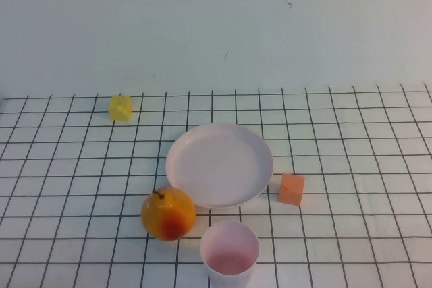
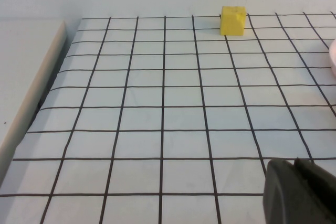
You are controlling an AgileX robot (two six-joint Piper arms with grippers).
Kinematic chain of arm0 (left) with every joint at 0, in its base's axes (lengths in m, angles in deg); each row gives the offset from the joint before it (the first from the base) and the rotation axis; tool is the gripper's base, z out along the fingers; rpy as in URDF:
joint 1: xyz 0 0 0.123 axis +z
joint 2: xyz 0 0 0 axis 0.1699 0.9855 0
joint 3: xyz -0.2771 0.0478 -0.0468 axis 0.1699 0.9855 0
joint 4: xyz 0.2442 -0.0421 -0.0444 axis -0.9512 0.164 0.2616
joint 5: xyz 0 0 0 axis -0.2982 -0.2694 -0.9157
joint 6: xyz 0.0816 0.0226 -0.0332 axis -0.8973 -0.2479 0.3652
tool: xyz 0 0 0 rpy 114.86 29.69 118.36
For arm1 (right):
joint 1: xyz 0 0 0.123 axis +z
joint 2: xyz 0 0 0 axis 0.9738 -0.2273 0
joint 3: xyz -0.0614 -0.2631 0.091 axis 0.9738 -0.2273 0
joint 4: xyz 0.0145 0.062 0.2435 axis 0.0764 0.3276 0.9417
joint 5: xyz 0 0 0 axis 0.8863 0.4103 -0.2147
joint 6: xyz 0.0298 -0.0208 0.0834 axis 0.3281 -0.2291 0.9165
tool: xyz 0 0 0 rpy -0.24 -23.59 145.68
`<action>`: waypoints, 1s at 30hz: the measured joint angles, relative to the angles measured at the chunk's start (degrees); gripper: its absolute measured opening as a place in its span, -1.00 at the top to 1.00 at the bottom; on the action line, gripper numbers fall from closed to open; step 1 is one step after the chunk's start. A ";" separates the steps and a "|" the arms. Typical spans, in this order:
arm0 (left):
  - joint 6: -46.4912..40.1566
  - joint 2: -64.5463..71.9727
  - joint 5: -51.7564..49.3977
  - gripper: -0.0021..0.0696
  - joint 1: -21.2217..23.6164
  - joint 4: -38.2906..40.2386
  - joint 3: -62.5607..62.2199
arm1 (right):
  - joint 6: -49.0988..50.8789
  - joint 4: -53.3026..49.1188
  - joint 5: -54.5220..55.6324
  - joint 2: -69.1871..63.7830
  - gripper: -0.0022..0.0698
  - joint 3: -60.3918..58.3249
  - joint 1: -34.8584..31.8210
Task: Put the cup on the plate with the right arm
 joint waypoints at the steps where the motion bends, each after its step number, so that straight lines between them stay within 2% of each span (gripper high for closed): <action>1: 0.00 0.00 0.00 0.95 0.00 0.00 0.00 | 0.00 0.00 0.00 0.00 0.95 0.00 0.00; 21: 0.00 0.00 0.00 0.95 0.00 0.00 0.00 | 0.00 0.00 0.65 0.00 0.95 0.00 0.00; 30: 0.00 0.00 0.00 0.95 0.00 0.00 0.00 | 0.00 0.00 11.34 0.00 0.95 0.00 0.00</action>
